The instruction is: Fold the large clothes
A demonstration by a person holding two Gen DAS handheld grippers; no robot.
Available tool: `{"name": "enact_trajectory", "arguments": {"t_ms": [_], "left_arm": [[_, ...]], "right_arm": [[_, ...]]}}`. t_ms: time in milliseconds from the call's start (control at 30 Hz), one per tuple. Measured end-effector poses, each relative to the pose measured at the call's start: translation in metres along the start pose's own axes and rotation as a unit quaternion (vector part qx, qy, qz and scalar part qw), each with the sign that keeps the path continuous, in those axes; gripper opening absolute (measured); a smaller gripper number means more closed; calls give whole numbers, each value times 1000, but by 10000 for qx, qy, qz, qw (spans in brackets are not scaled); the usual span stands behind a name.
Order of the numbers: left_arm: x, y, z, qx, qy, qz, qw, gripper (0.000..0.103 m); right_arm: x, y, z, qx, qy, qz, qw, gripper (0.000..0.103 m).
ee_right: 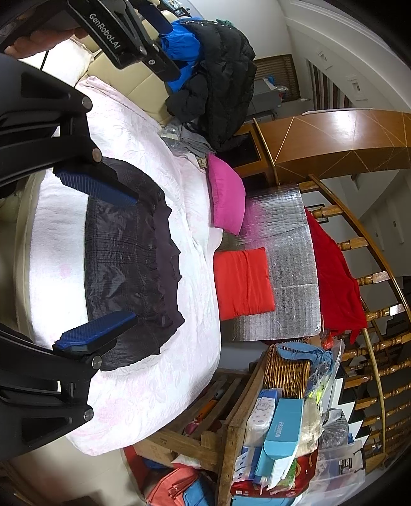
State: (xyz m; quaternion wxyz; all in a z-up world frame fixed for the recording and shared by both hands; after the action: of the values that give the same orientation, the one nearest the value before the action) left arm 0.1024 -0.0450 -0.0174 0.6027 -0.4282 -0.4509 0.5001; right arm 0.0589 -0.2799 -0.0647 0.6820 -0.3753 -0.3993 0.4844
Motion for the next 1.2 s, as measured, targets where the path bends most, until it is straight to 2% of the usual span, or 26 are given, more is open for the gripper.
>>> {"name": "enact_trajectory", "arguments": {"t_ms": [500, 700, 900, 1200], "left_arm": [[9, -3, 9, -85, -77, 161, 9998, 103], [14, -5, 11, -92, 13, 170, 9998, 103], [18, -5, 7, -119, -25, 110, 9999, 103], [16, -3, -18, 78, 93, 96, 9999, 103]], "right_arm": [[11, -3, 3, -97, 1, 61, 9999, 73], [19, -6, 1, -127, -27, 106, 9999, 73], [28, -6, -12, -61, -81, 149, 9998, 73], [39, -7, -46, 148, -161, 107, 9997, 73]]}}
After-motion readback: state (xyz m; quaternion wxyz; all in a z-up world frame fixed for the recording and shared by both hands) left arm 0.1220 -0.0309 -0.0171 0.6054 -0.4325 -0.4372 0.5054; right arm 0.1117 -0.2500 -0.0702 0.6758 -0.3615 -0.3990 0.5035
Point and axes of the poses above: each gripper's, at about its wrist camera, not at the fingertips, and z roughly against the way its jaws point, x to its left, y to its underside, the point moved 6 cm from there along -z, roughly the way its jaws point, and after that the axes turned 6 degrees about -x, right-handed, at the moved point
